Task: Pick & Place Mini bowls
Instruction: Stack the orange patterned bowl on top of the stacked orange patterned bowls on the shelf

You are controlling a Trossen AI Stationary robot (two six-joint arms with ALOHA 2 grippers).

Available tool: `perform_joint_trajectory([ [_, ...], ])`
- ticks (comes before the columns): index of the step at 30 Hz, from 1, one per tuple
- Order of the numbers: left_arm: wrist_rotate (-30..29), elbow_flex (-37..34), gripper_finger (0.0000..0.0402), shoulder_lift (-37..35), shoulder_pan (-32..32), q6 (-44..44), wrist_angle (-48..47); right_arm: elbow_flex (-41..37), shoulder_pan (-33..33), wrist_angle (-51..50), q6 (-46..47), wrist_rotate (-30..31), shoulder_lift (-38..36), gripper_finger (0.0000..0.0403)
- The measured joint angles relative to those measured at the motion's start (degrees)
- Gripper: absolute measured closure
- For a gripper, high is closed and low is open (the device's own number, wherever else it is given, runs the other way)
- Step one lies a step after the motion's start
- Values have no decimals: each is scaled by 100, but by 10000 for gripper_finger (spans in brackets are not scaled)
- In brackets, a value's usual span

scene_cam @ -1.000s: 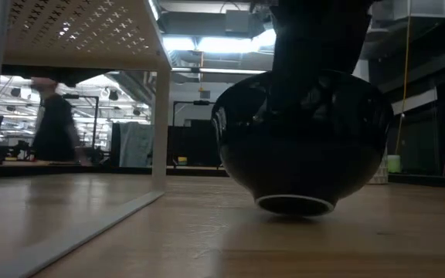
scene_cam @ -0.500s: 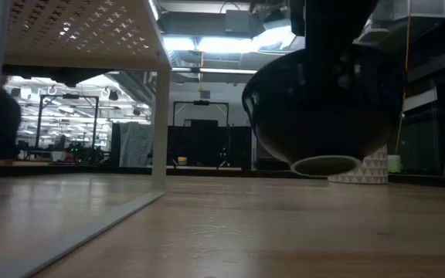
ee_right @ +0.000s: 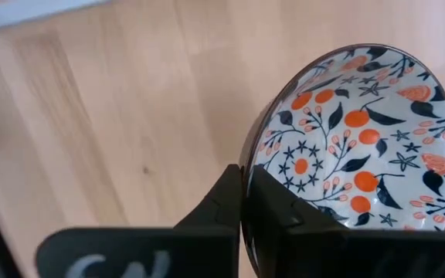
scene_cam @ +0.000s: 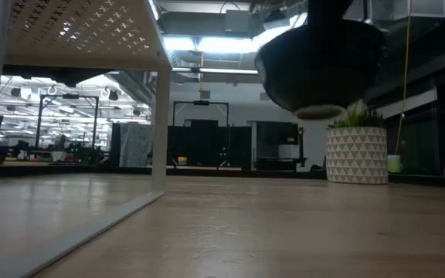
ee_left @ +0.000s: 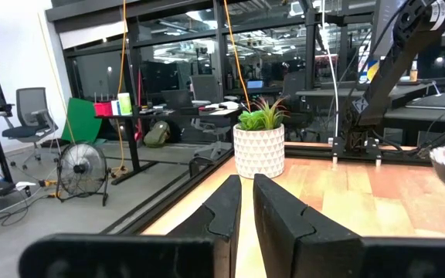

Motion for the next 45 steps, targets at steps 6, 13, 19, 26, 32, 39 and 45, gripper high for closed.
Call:
perform_joint_trajectory([
  [6,0,0,370,0,0,-2,0,380,-38,-347,-402,531,-9,391],
  [13,0,0,370,2,-2,0,0,686,-169,-503,-942,1045,-11,391],
  [19,0,1,370,1,-1,0,0,996,-424,-537,-1746,1326,-11,391],
  [26,0,0,370,0,0,0,0,1359,-756,-504,-2667,1454,-30,391],
  [32,1,1,370,0,-2,-1,0,1359,-982,-343,-3214,1474,-83,390],
  [39,0,0,370,2,0,0,0,1359,-1086,286,-4215,1465,-83,391],
  [45,0,1,370,1,-1,-1,0,1359,-1086,1049,-5225,1457,-130,391],
])
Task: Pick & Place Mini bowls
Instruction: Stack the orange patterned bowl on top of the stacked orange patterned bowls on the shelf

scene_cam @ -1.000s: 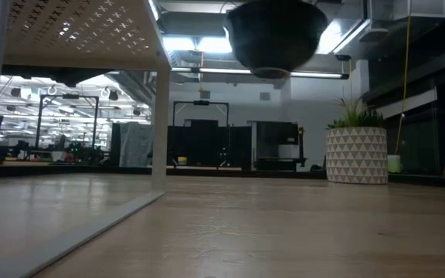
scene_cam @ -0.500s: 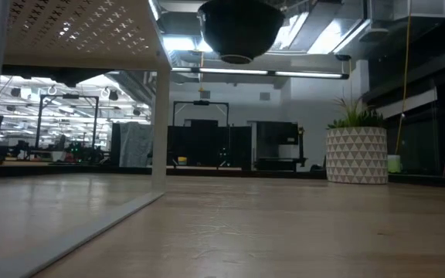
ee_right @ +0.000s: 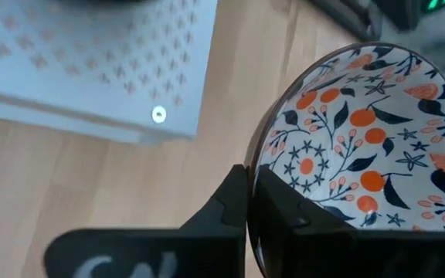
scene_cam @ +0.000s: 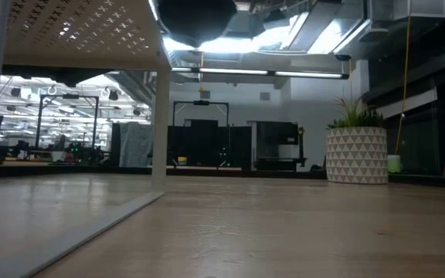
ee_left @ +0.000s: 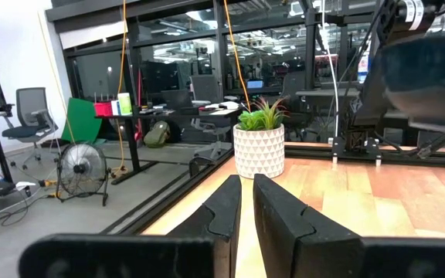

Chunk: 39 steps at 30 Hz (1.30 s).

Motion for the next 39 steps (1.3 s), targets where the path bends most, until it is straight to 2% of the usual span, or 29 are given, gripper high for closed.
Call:
perform_joint_trajectory([
  [20,0,-1,370,1,-1,1,0,-4,10,2030,-2309,-89,-43,391],
  [29,0,1,370,1,1,1,0,-6,26,2480,-2904,-1546,-47,391],
  [36,0,-1,370,-1,1,1,0,-7,85,2686,-3206,-2159,-47,391],
  [39,0,1,370,1,1,1,0,-7,102,2707,-3233,-2640,-47,391],
])
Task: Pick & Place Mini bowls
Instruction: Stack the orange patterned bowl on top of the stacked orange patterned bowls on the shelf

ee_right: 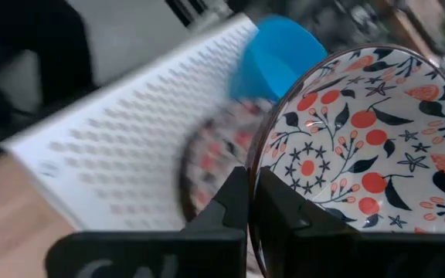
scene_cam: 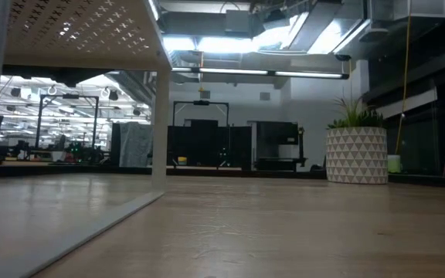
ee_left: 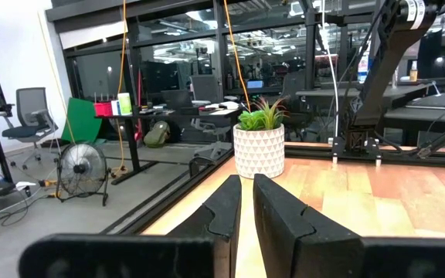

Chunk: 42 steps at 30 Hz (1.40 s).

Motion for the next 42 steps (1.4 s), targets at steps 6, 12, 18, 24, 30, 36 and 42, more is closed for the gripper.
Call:
perform_joint_trajectory([
  [6,0,-1,370,-1,-1,-1,0,0,7,-2,-2,-606,0,391],
  [12,0,-2,370,-2,0,-2,0,0,0,-2,3,-606,0,391],
  [18,0,-2,370,-1,-1,0,0,-57,0,66,20,-607,62,391],
  [24,0,-2,370,-2,0,0,0,-257,-2,181,22,-611,85,391],
  [30,0,-2,370,-2,-1,-1,0,-431,-13,379,22,-609,85,375],
  [36,0,-2,370,0,0,0,0,-518,-60,509,22,-571,85,349],
  [42,0,-1,370,-1,0,-1,0,-518,-87,547,22,-567,85,345],
])
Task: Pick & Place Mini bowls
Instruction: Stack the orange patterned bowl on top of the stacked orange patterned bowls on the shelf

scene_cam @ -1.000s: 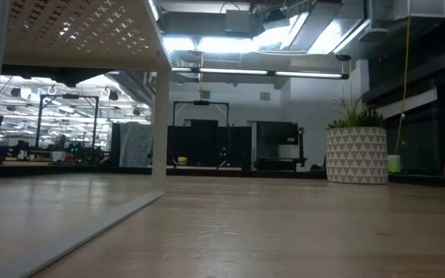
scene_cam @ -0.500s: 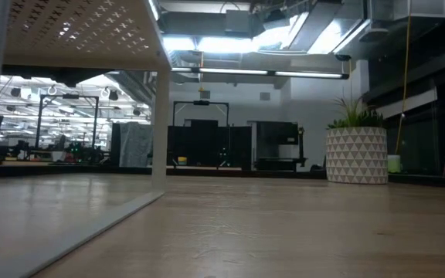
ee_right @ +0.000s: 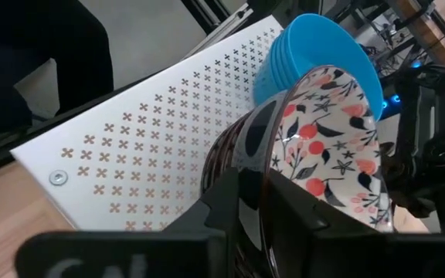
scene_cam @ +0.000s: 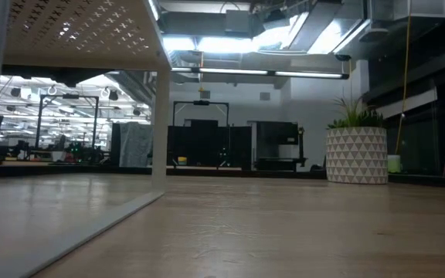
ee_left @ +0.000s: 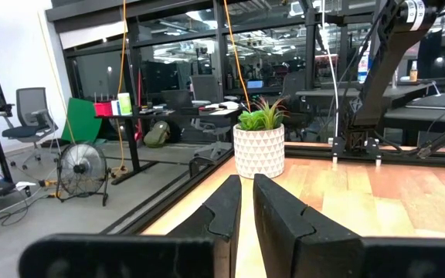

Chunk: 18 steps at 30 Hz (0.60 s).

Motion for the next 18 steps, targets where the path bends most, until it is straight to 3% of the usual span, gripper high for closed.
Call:
perform_joint_trajectory([
  [5,0,1,370,-1,0,1,0,0,0,22,0,-49,0,344],
  [11,0,0,370,0,0,1,0,0,55,159,2,-608,0,343],
  [18,0,0,370,-1,-1,1,0,4,120,495,-17,-616,0,343],
])
